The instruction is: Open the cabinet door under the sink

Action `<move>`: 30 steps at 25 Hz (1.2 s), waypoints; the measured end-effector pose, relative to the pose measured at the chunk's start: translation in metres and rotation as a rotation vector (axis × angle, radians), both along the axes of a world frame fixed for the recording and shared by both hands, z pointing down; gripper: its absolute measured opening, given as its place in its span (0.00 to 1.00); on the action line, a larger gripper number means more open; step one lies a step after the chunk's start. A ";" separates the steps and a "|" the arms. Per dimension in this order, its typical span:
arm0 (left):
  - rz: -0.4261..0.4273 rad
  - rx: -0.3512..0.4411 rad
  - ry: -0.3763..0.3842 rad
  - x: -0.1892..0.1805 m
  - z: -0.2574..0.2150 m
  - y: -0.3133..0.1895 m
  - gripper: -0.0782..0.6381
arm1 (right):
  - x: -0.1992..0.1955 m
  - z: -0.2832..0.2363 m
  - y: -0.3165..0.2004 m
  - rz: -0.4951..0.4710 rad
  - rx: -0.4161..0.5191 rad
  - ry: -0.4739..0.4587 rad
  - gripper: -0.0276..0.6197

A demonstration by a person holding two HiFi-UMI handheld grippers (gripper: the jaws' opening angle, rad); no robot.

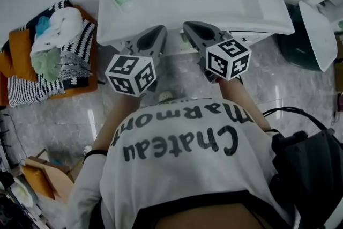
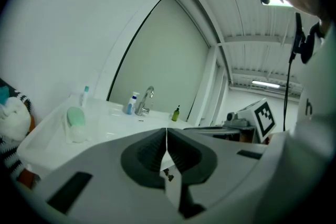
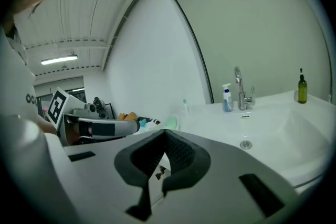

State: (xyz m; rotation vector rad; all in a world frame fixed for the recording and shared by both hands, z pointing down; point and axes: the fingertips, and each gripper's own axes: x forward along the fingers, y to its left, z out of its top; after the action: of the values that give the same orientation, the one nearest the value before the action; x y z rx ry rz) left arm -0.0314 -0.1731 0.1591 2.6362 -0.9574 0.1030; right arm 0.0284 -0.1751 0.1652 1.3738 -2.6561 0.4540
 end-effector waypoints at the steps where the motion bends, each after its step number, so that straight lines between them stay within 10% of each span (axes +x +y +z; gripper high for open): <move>1: -0.009 -0.006 0.004 0.003 0.000 0.007 0.12 | 0.002 -0.002 0.006 -0.011 0.002 0.004 0.06; 30: -0.150 0.102 -0.081 0.053 0.000 0.140 0.13 | 0.036 0.021 0.128 -0.223 0.009 0.110 0.06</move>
State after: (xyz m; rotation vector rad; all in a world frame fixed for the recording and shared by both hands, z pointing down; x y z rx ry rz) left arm 0.0212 -0.0334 0.1595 2.6579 -1.2146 0.1293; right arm 0.0648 -0.0475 0.1860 1.0535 -2.6809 0.3318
